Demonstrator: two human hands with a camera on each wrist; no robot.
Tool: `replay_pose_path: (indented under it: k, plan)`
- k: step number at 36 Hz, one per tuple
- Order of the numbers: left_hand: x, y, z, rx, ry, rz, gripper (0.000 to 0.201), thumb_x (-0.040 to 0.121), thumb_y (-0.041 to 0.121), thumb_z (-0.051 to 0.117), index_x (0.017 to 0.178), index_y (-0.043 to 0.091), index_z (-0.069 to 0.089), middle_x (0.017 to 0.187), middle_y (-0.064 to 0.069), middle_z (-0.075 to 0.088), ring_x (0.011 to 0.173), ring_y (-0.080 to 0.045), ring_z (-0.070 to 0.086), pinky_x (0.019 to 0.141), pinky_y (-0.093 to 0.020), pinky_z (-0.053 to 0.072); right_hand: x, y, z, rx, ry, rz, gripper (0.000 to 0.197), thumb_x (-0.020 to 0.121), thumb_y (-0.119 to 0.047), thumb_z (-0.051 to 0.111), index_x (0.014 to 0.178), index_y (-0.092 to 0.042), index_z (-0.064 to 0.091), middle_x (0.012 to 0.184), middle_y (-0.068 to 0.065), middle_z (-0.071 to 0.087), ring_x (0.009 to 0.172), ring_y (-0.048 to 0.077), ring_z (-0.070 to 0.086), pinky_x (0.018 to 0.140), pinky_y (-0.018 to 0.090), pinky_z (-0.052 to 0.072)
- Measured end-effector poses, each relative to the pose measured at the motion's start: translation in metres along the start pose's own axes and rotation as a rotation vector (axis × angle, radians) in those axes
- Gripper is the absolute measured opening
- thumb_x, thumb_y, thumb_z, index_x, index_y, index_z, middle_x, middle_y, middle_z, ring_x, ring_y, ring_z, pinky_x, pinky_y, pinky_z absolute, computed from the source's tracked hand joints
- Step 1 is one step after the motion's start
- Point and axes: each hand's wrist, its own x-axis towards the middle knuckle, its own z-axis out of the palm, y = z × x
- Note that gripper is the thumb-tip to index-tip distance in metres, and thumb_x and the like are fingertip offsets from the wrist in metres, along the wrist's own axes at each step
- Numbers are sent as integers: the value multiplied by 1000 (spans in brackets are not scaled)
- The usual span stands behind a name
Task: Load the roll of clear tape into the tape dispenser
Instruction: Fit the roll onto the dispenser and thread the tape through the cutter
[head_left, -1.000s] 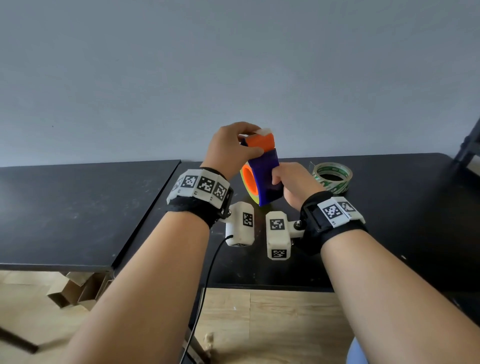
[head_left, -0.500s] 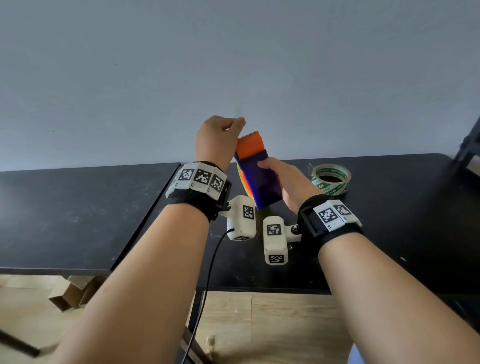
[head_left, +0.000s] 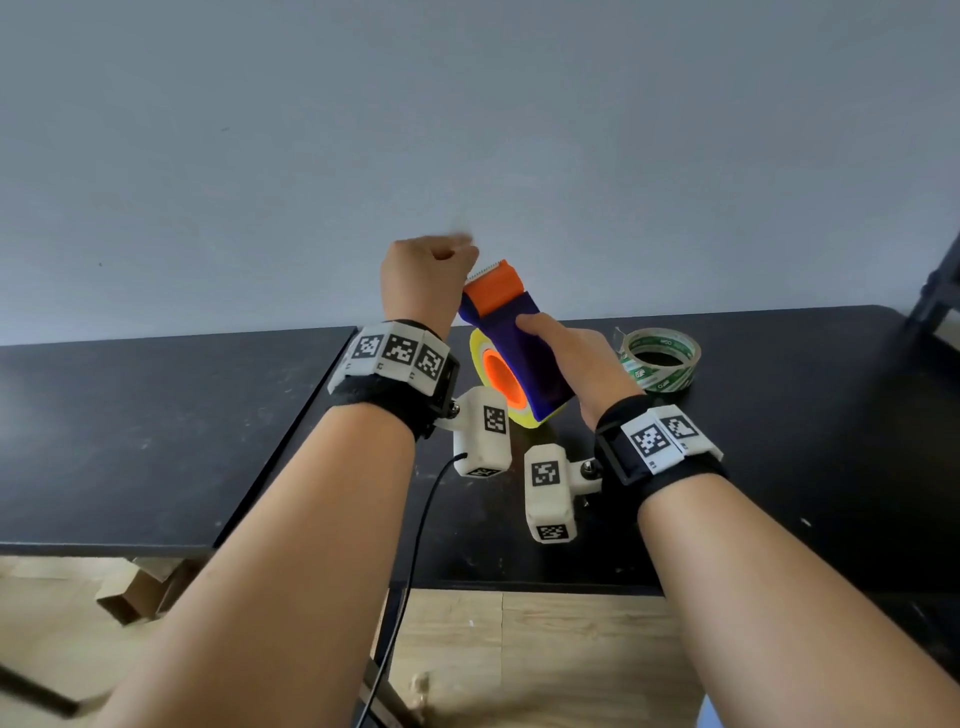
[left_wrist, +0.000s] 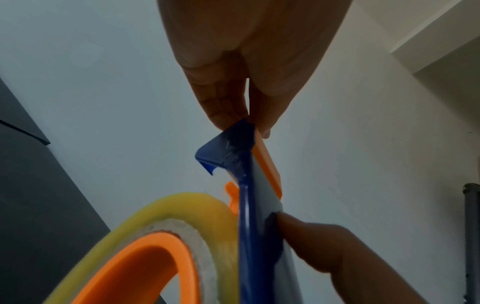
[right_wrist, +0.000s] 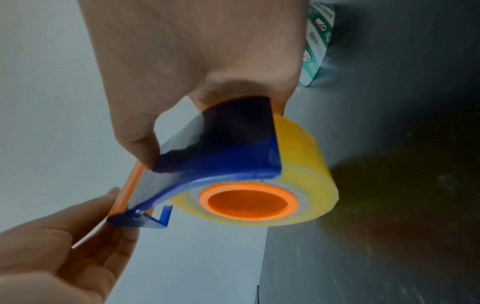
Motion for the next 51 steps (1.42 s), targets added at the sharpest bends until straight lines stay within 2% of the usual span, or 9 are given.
replay_pose_path:
  k: [2,7,12,18,25,29,35,45,51]
  plan:
    - [3,-1,-4,-4,-4,-15,33,84,17,64,117,11,68,83,-4,71,81,-20,69,84,-31,56,0,-1,2,3,7,-8,25,84,-41,66,79,-16,67,100,12,74,90,28,67,90,39,52]
    - [5,1,-10,114,5,56,12,84,14,58,83,13,70,72,-1,66,70,-22,63,77,-37,57,-4,-4,8,14,-8,-9,26,83,-40,68,80,-14,68,102,15,74,85,27,65,85,38,51]
    - [5,-3,-9,179,80,129,20,90,31,61,93,17,75,93,0,67,83,-17,61,72,-28,48,-6,-5,10,10,-2,-9,26,84,-40,66,77,-15,65,99,14,73,84,24,63,83,35,49]
    - [8,2,-11,137,55,159,21,88,27,65,99,13,76,113,-2,62,99,-14,59,82,-22,43,-9,-6,11,2,12,-16,26,85,-42,66,78,-17,65,102,14,73,88,25,65,97,43,51]
    - [-4,3,-10,-2,-6,100,19,89,20,65,95,6,77,109,-6,73,101,-20,67,89,-28,51,-13,-8,12,-17,59,-28,38,87,-44,66,90,-6,66,107,18,72,106,35,66,101,46,49]
    - [-8,2,-11,-13,-25,92,19,88,19,66,99,7,76,110,-7,73,103,-20,66,90,-28,50,-11,-7,12,-24,84,-35,32,87,-46,65,74,-16,64,103,16,73,100,33,68,97,43,50]
    - [-13,-2,-9,-20,-34,88,20,88,18,66,100,6,77,109,-9,73,103,-22,67,92,-31,51,-8,-4,14,-20,118,-51,36,89,-46,63,70,-15,63,84,9,68,82,24,63,81,35,49]
    - [-13,-6,-11,14,-62,124,19,88,17,66,99,7,77,103,-9,73,99,-23,67,92,-36,52,-1,-3,14,-5,120,-40,38,89,-46,63,70,-14,61,81,7,66,80,24,61,78,33,46]
    - [-14,-6,-15,21,-103,134,18,89,17,65,99,8,76,102,-7,74,94,-16,67,85,-24,51,4,-1,15,43,132,-19,34,87,-44,67,71,-14,62,76,4,66,78,24,62,81,35,50]
